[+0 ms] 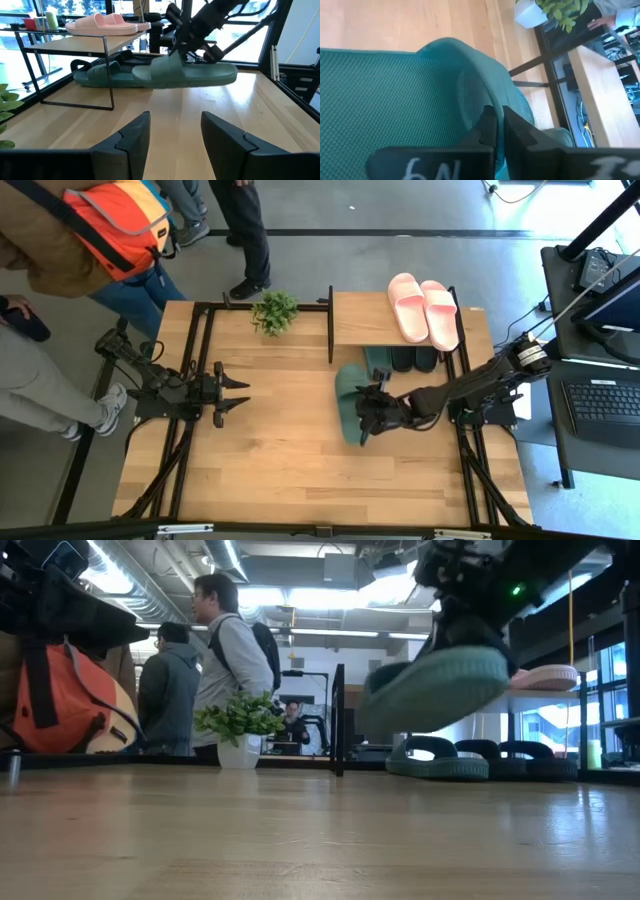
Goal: Pick and place slides into the shelf
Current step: Put the green slide under the shelf
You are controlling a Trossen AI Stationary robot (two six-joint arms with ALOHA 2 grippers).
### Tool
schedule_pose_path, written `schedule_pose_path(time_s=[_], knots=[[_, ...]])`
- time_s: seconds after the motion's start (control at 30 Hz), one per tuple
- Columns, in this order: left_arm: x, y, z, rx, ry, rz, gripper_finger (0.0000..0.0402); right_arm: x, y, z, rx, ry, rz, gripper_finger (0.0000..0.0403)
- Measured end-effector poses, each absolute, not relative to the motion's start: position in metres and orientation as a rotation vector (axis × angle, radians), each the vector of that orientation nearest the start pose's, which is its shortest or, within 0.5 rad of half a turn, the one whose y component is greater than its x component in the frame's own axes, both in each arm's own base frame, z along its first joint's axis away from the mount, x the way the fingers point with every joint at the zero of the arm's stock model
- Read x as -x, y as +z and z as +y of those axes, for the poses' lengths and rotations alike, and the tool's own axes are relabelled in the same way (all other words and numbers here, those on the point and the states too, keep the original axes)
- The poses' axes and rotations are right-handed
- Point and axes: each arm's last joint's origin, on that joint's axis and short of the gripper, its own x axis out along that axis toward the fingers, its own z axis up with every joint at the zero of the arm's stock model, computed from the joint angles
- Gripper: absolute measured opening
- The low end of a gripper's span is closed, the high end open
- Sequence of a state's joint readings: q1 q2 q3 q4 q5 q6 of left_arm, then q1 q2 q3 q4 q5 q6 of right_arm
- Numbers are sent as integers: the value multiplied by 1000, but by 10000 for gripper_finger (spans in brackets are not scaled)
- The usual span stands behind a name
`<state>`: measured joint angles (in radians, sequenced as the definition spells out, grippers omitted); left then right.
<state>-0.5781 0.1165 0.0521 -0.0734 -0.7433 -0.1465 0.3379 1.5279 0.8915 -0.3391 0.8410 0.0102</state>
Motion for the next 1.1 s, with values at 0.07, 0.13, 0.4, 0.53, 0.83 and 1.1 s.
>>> schedule_pose_path(time_s=[0.07, 0.13, 0.4, 0.53, 0.83, 1.1], knots=[[-90, 166, -35, 61, 172, 97, 168, -283, 192, 70, 535, -479, 817, 14], [-90, 166, -35, 61, 172, 97, 168, -282, 188, 62, 530, -498, 827, 14], [-90, 166, -35, 61, 173, 97, 168, -282, 174, 43, 512, -510, 819, 14], [-90, 166, -35, 61, 175, 97, 168, -284, 172, 35, 515, -507, 802, 14], [-90, 166, -35, 61, 176, 97, 168, -288, 173, 17, 506, -504, 816, 14], [-90, 166, -35, 61, 176, 97, 168, -289, 173, 7, 499, -505, 830, 14]])
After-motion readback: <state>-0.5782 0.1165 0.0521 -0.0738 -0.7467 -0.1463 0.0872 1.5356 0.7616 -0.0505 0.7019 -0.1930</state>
